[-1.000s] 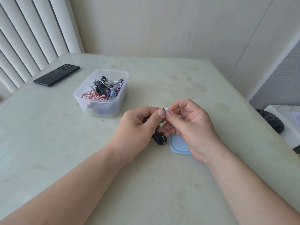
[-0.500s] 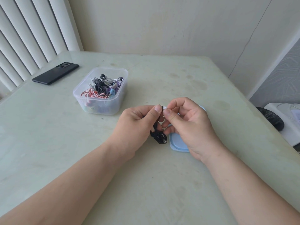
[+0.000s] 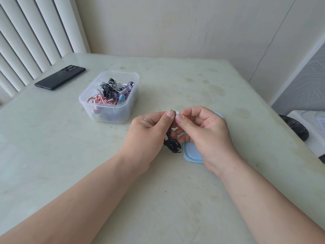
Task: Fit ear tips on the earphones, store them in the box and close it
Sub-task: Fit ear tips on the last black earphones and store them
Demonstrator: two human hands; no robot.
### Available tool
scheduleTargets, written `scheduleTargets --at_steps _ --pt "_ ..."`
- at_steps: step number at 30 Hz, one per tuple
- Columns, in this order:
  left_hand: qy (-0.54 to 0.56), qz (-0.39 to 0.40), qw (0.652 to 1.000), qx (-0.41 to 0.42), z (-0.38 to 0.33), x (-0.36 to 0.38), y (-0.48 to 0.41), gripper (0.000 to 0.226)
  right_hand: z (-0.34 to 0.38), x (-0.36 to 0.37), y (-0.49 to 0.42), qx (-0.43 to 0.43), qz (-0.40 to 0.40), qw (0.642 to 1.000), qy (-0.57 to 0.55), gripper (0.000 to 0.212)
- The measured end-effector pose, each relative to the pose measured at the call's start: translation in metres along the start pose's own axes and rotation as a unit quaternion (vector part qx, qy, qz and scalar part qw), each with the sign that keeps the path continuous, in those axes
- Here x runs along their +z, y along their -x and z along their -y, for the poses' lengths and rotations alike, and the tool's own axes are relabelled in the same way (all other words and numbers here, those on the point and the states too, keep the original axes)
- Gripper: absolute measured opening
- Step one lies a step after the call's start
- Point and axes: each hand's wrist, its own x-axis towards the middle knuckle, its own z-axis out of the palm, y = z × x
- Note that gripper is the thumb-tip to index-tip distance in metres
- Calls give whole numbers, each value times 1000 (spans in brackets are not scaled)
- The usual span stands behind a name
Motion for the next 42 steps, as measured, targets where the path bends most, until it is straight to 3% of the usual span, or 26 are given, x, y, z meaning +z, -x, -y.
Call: scheduleTargets --at_steps 11,18,30,35,42 --pt "23 -21 999 38 7 0 1 10 -1 -4 3 -18 -43 999 -3 11" --pt "40 -23 998 50 9 -1 0 12 -1 -8 0 14 -23 999 -22 19" --pt "48 -52 997 32 8 -2 0 11 -5 0 8 -43 49 992 109 39" --pt "81 -31 996 32 6 -4 1 14 3 -1 8 2 53 998 24 30" --pt "32 28 999 33 7 -8 -1 20 8 -6 6 -12 10 1000 2 15"
